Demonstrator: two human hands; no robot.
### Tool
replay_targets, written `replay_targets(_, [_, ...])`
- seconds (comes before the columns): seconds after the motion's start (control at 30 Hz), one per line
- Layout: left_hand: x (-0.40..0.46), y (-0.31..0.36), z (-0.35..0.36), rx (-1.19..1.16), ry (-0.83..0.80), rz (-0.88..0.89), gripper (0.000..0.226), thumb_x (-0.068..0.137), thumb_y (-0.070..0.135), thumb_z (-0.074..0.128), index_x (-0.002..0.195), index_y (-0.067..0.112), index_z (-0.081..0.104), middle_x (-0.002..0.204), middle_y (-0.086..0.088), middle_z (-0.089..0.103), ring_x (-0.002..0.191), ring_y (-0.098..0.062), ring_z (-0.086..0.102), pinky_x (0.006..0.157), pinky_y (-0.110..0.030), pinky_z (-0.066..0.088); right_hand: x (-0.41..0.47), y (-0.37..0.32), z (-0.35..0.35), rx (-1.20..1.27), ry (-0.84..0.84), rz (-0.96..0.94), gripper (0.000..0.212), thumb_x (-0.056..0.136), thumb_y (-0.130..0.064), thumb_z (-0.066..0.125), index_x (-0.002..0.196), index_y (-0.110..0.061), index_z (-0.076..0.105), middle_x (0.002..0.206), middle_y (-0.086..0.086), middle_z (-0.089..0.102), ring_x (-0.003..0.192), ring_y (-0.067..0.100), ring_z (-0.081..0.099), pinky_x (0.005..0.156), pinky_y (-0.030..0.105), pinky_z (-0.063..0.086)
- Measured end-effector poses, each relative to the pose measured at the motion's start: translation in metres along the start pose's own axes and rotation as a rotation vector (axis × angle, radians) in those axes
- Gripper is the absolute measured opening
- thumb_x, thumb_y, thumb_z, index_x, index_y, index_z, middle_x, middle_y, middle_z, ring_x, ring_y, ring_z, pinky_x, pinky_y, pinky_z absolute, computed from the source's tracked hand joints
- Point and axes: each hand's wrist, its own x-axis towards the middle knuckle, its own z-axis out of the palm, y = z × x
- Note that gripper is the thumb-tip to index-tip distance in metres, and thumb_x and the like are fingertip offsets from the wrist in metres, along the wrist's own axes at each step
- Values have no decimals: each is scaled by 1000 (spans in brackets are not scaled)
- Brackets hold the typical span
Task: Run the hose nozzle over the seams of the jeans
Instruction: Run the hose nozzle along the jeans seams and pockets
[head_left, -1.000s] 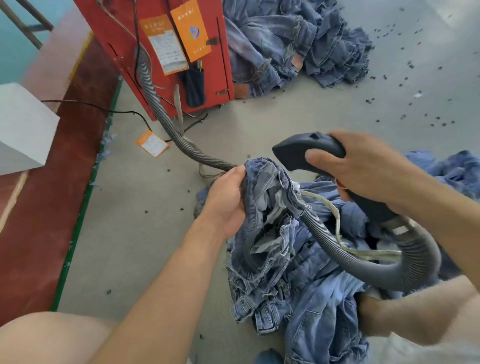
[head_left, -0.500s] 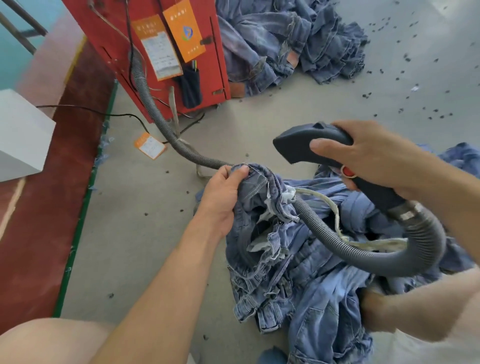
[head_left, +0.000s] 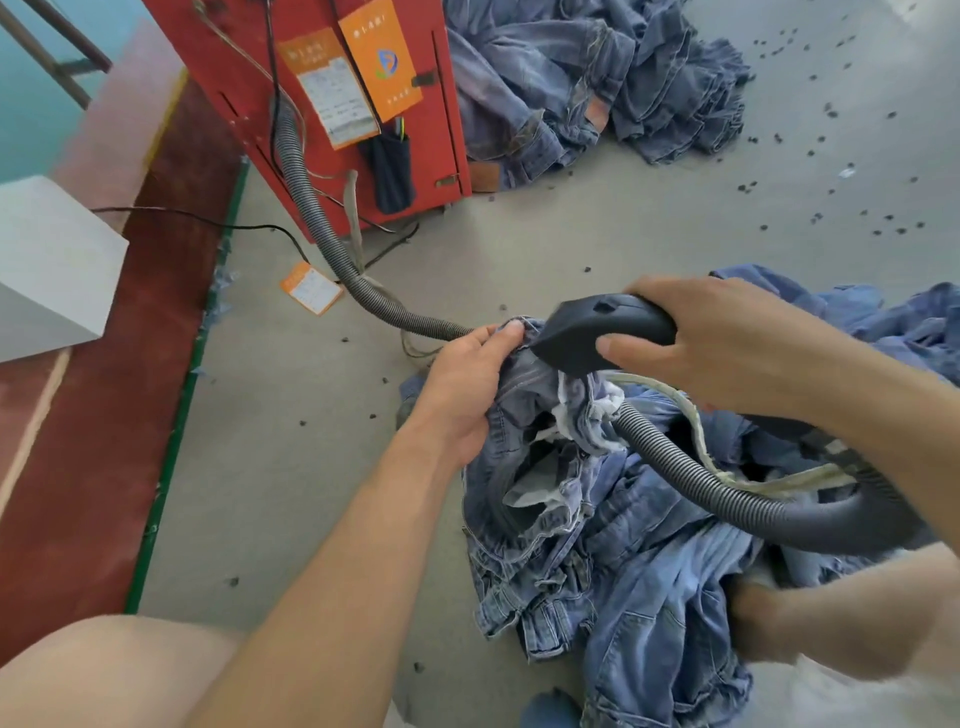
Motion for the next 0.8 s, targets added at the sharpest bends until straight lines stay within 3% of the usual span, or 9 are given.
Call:
replay_targets(0.13, [-2,-7,5,38,-34,-8,19,105,22,59,102,10,73,103,-19,77,94,-32,73,94,-49,59,10,5,-8,76,99,53,20,97,-53,58,94,-33,59,56,-4,61,44,10,60,49,28,42])
replay_targets(0.23, [0,-2,0,11,-31,-2,22,104,24,60,103,8,75,104,-20,77,97,-35,74,96,-51,59,1,14,-22,150,13,27,18,92,-58,57,87,-41,57,58,-10,65,40,12,61,45,32,46])
replay_targets(0.33, [0,2,-3,20,-36,5,30,105,26,58,114,0,72,109,-24,75,105,-41,72,98,-55,57,-8,7,-16,28,-90,-5,22,85,-65,53,87,-43,55,70,-24,65,49,4,61,47,29,43])
replay_targets(0.5, [0,-4,0,20,-50,-11,30,105,23,57,117,0,72,113,-23,75,111,-38,71,105,-57,52,8,1,5,-105,120,20,30,94,-58,52,103,-29,53,73,-8,59,63,11,55,53,30,38])
replay_targets(0.6, [-2,-1,-1,-10,-52,-27,33,103,22,57,116,-4,71,116,-27,72,110,-40,70,105,-58,51,9,13,-7,-82,178,14,26,91,-59,53,101,-35,51,73,-7,60,61,14,56,54,32,38])
replay_targets(0.67, [-2,4,-5,-27,-34,-16,32,103,20,56,115,-6,71,117,-28,72,111,-40,70,106,-58,50,2,21,-16,-69,106,-47,24,87,-62,54,98,-41,51,71,-12,62,57,7,56,52,32,39])
replay_targets(0.73, [0,7,-8,-26,-23,-6,36,103,21,56,119,-9,69,120,-31,69,116,-44,67,108,-59,49,-6,17,-16,-108,9,-112,23,84,-64,55,99,-47,50,80,-29,62,66,-3,60,51,29,39])
replay_targets(0.8, [0,7,-9,-9,-23,-10,41,102,22,56,122,-13,65,122,-32,68,109,-42,68,108,-61,48,-8,7,-6,-159,-45,-161,27,83,-64,52,101,-45,51,84,-43,56,70,-11,58,49,25,38])
